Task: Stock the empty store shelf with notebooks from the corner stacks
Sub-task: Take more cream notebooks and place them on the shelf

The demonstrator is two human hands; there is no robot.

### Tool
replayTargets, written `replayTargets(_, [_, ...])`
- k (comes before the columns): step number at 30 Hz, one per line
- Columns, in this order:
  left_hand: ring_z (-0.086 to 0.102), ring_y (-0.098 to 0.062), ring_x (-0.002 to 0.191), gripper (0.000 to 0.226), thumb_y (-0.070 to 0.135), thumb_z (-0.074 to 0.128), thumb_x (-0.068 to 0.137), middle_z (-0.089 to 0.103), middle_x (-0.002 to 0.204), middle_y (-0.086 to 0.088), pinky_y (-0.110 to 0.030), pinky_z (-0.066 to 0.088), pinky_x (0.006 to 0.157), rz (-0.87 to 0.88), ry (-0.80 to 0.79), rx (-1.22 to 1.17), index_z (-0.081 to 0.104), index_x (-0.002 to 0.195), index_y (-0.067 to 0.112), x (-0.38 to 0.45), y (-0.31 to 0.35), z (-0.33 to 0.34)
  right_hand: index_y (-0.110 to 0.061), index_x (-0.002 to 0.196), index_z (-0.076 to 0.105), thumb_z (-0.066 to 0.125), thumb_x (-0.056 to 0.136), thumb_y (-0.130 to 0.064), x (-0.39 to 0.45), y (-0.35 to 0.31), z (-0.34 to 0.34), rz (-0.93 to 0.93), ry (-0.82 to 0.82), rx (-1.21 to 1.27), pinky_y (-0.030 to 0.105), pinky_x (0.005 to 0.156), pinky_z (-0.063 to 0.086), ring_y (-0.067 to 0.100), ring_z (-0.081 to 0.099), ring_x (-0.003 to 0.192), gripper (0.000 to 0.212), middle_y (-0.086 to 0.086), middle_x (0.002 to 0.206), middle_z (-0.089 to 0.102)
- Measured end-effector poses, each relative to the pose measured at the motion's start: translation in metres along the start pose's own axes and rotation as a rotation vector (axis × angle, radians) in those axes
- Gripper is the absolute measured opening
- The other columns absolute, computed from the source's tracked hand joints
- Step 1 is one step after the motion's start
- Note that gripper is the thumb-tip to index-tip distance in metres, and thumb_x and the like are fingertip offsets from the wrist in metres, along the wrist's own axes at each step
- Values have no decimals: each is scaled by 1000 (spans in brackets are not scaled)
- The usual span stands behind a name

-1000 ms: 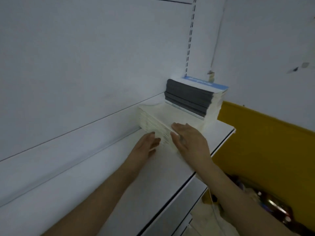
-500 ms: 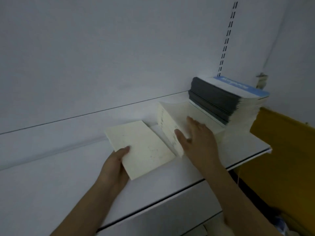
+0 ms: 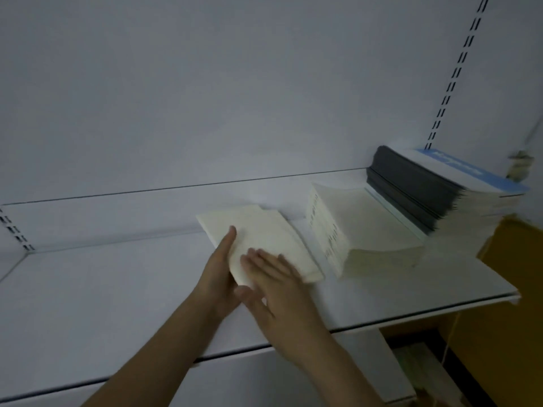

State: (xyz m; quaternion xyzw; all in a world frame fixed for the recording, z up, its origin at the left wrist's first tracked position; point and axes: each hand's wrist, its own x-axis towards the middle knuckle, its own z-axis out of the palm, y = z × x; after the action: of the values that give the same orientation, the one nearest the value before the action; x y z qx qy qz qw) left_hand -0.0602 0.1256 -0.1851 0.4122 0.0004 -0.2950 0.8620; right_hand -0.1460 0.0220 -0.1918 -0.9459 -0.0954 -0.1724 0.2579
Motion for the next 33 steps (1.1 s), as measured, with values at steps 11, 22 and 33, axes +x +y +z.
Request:
replayTargets(11, [67,-35,106,35,19,57,94,70,117,-16,-51,50,92,9,77,62,59,127,8,5,1,-5,-9,143,42,41,99,-45,12,88,-49,520,351,-219,36,118,21,21,38,138,57,10,148,43])
replayTargets(22, [59,-34,121,69,63,45,91,62,129,-19,-49,40,108,10,-2,-85,57,132,8,8,6,-6,-16,137,54,14,95,-67,4,0,19,100,177,152,33,115,31,1,38,135,77,-7,143,49])
replayTargets(33, [68,-35,104,39,34,55,96,71,113,-17,-48,55,91,153,235,345,61,123,7,-57,14,-10,-15,149,23,55,87,-56,59,24,-40,493,73,401,31,81,45,20,54,106,81,5,135,50])
